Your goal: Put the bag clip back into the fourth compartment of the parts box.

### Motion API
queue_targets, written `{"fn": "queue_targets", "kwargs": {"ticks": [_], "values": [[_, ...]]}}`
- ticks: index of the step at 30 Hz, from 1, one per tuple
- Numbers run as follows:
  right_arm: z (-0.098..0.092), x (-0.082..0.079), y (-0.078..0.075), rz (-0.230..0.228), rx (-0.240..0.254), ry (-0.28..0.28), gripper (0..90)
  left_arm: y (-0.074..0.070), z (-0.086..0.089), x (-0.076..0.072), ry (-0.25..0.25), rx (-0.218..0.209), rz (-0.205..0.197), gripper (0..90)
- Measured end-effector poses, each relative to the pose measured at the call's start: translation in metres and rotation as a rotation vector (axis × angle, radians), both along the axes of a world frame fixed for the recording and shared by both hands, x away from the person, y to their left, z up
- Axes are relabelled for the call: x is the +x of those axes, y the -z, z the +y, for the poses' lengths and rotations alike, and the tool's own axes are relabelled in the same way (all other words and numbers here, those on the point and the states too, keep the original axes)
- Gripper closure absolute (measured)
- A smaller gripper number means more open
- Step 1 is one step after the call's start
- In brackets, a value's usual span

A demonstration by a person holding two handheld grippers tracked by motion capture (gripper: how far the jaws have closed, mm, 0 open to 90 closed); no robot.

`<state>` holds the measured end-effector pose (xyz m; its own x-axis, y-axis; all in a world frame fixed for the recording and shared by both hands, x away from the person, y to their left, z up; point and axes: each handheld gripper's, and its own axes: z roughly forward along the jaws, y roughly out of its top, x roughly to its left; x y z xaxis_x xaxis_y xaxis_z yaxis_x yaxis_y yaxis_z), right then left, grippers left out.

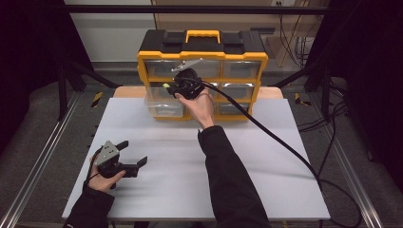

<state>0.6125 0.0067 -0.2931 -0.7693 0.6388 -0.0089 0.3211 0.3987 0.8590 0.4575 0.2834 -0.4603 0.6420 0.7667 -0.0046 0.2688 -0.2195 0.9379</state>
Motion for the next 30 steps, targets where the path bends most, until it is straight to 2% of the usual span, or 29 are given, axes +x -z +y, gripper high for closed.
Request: {"fn": "queue_targets", "kwargs": {"ticks": [22,30], "values": [[0.006,0.004,0.013,0.021,-0.032,-0.011,78.3,0.0,0.001,0.0,0.001,-0.002,0.0,1.1],[0.008,0.005,0.017,0.043,-0.045,-0.009,78.3,0.0,0.0,0.0,0.001,0.0,0.0,1.1]]}}
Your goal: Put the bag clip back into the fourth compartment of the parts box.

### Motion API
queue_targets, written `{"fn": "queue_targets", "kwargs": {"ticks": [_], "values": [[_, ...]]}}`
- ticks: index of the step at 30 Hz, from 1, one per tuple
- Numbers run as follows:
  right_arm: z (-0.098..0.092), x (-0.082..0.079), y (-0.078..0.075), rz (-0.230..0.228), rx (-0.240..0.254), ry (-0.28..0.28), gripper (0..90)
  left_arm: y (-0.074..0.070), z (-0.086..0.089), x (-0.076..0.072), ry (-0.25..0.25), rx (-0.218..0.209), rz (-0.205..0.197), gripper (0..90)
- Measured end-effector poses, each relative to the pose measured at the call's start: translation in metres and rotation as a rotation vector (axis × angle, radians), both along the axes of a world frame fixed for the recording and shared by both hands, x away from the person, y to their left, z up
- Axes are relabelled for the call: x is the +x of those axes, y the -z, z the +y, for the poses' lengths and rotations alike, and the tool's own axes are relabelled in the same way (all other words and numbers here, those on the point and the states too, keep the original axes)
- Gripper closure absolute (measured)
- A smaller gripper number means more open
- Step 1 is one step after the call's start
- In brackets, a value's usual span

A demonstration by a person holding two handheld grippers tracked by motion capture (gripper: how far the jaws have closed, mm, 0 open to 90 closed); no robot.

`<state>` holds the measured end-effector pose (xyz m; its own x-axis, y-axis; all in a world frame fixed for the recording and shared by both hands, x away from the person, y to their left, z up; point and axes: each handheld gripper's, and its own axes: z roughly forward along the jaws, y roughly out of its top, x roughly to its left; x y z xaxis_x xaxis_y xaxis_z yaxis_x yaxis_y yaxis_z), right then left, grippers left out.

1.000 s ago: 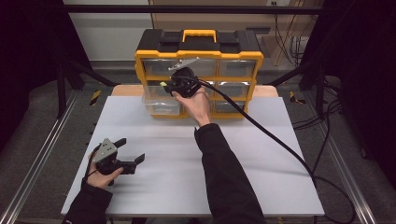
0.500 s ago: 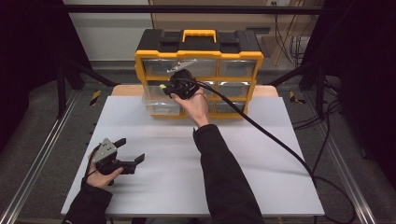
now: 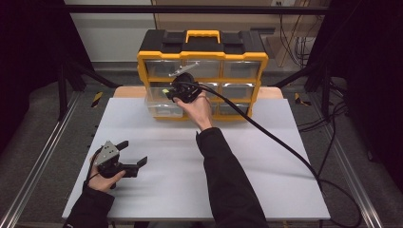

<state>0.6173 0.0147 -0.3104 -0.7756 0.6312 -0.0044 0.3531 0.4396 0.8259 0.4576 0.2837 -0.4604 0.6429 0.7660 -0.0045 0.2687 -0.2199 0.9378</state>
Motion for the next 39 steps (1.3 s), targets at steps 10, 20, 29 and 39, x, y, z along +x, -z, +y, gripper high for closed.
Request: {"fn": "queue_targets", "kwargs": {"ticks": [10,20,29,39], "values": [[0.0,0.002,0.006,0.024,-0.024,0.004,78.2,0.0,0.0,0.0,0.0,0.002,0.0,1.0],[0.0,0.002,0.008,0.039,-0.039,0.006,77.7,0.0,0.0,0.0,0.001,0.001,0.001,1.1],[-0.003,0.0,0.002,0.007,0.006,0.008,61.1,0.0,0.0,0.0,0.001,0.001,0.001,1.1],[-0.02,-0.011,-0.014,-0.065,0.105,0.033,33.8,0.0,0.0,0.0,0.002,0.003,0.001,1.0]]}}
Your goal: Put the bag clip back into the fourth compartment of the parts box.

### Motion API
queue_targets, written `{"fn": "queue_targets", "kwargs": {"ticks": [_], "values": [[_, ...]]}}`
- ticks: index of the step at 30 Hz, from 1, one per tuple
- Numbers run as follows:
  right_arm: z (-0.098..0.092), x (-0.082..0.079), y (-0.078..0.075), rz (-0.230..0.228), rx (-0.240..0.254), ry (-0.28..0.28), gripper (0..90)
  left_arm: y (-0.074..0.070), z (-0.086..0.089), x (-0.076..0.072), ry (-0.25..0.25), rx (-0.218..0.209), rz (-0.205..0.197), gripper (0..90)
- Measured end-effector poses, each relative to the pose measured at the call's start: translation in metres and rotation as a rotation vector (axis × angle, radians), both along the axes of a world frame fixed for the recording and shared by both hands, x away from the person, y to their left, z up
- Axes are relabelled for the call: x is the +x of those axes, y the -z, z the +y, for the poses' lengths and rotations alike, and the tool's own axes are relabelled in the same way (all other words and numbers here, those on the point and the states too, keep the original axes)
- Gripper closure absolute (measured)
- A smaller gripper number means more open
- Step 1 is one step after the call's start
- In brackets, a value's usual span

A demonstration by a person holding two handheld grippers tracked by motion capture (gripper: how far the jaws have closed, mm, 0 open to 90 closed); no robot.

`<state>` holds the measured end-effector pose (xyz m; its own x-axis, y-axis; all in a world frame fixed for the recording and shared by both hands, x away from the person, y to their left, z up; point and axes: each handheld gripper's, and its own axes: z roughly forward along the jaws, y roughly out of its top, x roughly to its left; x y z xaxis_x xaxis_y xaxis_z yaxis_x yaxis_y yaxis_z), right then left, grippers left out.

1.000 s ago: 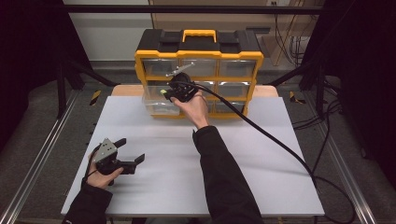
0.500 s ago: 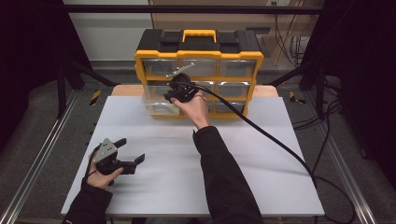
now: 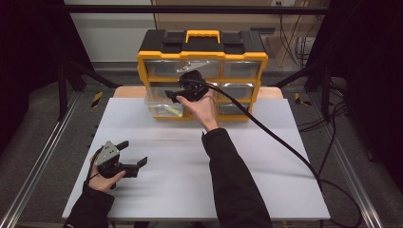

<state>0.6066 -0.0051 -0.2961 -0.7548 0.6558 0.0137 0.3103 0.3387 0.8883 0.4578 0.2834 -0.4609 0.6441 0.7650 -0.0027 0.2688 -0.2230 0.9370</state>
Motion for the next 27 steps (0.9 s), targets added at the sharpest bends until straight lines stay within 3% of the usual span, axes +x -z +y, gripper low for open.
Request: {"fn": "queue_targets", "kwargs": {"ticks": [6,10,27], "values": [[-0.009,-0.01,-0.005,-0.028,0.006,0.046,15.1,0.0,0.0,0.0,0.003,0.0,0.002,1.0],[-0.014,-0.017,-0.005,-0.042,-0.008,0.058,7.7,0.0,0.0,0.0,0.002,0.0,0.002,0.9],[-0.046,-0.039,0.008,-0.06,0.051,0.046,4.3,0.0,0.0,0.0,0.002,-0.002,0.003,0.8]]}}
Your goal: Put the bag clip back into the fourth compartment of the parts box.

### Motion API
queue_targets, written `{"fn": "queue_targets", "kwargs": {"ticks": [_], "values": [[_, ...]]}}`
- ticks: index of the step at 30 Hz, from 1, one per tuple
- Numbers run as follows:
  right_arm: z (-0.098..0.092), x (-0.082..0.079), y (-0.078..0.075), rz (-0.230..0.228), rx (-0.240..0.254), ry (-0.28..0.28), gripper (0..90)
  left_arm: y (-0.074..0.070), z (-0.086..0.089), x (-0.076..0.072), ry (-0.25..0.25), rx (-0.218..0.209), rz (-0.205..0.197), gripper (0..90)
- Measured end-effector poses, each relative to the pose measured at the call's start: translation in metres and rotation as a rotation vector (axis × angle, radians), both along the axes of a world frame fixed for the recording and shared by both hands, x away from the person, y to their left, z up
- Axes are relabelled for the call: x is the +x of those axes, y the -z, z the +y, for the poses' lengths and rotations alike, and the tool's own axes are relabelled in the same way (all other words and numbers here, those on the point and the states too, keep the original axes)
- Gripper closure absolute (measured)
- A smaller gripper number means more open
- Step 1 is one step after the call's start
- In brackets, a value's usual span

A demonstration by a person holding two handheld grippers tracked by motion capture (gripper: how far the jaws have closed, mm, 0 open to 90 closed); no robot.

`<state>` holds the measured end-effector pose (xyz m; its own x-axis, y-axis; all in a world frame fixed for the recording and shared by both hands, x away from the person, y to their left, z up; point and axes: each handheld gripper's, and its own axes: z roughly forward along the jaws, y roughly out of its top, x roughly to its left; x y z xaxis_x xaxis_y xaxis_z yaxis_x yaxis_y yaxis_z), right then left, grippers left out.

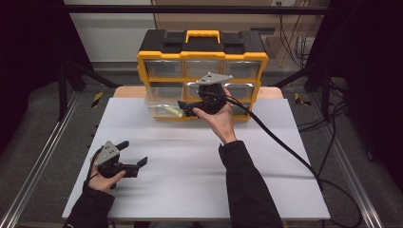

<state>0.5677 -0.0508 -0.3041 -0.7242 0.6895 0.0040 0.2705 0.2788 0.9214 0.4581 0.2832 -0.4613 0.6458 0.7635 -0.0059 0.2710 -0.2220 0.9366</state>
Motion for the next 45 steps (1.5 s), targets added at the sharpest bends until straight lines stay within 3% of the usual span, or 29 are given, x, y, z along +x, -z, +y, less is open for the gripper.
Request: {"fn": "queue_targets", "kwargs": {"ticks": [20,37,45], "values": [[-0.051,-0.029,0.02,-0.01,0.048,0.005,1.6,0.001,0.0,0.001,0.002,0.004,0.002,0.8],[-0.096,-0.045,0.047,0.012,0.082,0.05,1.2,0.0,0.0,0.0,0.001,0.007,0.001,0.8],[-0.113,-0.055,0.06,0.014,0.101,0.043,0.6,0.001,-0.001,0.001,0.002,0.007,0.004,0.8]]}}
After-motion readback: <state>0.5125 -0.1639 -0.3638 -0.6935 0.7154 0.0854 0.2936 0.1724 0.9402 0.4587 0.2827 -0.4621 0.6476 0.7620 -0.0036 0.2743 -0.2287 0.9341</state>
